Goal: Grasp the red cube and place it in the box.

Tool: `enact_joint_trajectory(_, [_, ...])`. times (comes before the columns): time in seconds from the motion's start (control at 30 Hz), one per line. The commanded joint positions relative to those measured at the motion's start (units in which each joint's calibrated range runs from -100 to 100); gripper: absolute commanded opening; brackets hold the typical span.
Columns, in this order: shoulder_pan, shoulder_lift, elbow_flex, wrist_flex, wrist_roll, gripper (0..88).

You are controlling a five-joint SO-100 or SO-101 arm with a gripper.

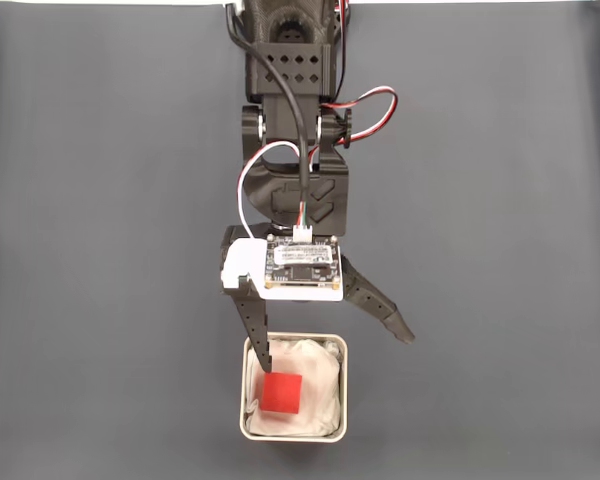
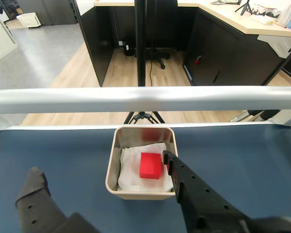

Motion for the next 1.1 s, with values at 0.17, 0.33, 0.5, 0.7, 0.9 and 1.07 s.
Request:
enact_joint_trajectory(0.17, [-0.80, -4.27, -0.48, -0.91, -0.39, 44.2])
enact_joint_trajectory(0.33, [-1.44, -6.87, -0.48, -0.83, -0.49, 16.4])
enact_joint_trajectory(0.5, [-2.43, -11.81, -0.48, 1.96, -0.54, 0.9])
enact_joint_trajectory(0.7, [-4.07, -20.65, 0.07, 9.91, -1.66, 0.0])
enact_joint_trajectory(0.9, [-5.49, -34.95, 12.75, 11.71, -1.27, 0.0])
enact_joint_trajectory(1.07, [-5.84, -47.34, 26.25, 13.19, -0.93, 0.0])
